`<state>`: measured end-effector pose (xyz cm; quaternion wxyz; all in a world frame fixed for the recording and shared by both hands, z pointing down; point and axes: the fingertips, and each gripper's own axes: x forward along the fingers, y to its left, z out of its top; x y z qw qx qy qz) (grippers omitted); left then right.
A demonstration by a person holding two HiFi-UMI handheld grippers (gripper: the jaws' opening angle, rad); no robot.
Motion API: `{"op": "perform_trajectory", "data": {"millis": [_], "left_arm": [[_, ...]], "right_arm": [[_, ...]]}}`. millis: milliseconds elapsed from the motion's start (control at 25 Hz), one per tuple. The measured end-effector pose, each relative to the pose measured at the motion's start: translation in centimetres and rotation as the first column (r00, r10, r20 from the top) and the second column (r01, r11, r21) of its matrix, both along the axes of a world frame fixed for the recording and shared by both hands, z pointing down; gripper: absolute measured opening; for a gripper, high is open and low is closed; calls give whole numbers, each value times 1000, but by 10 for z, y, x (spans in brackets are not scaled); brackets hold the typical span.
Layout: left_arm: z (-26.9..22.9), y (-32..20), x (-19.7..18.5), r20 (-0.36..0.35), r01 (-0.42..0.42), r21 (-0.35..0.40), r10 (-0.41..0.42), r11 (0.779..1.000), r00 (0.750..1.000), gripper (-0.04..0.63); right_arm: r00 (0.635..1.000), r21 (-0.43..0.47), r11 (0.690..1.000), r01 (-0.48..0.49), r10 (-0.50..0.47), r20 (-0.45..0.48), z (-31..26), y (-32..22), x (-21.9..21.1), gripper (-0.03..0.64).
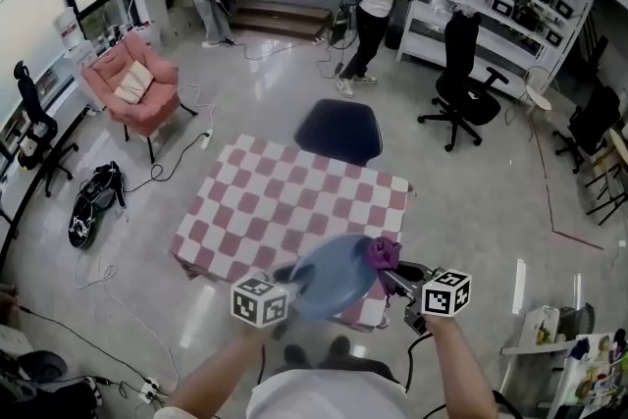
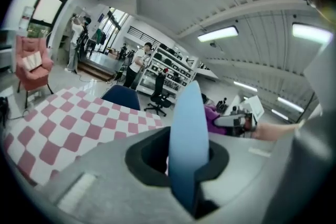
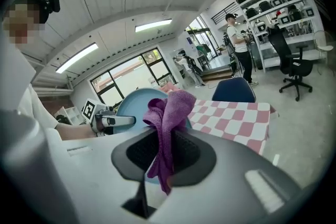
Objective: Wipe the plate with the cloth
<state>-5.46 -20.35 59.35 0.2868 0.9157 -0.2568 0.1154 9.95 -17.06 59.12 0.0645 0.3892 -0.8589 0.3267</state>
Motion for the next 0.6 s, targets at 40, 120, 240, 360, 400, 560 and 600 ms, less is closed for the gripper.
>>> {"op": "perform_trajectory", "data": {"millis": [40, 120, 240, 360, 400, 560, 600], "left_arm": [[-1, -1, 3, -11, 12, -15, -12, 1000, 1000, 49], [-2, -5, 8, -30, 33, -42, -34, 999, 999, 49], [-5, -9, 16, -51, 57, -78, -61, 995, 997, 49], [-7, -12, 24, -50, 72, -100, -78, 992, 996, 50], [-7, -13, 26, -51, 77, -109, -83, 991, 995, 50], [-7, -17, 39, -91, 99, -170, -116, 980, 989, 51], [-6, -18, 42, -102, 105, -185, -125, 977, 987, 51]], "right_arm": [[1000, 10, 1000, 3, -3, -7, -1, -2, 3, 60], [1000, 32, 999, -1, 1, -14, -3, -7, 10, 60], [1000, 50, 999, -11, 12, -10, -5, -15, 21, 60], [1000, 55, 998, -5, 6, -16, -5, -20, 30, 60], [1000, 58, 998, -2, 4, -22, -5, -21, 32, 60], [998, 88, 996, 14, -8, -58, -8, -26, 45, 60], [998, 97, 995, 21, -15, -67, -9, -26, 48, 60]]}}
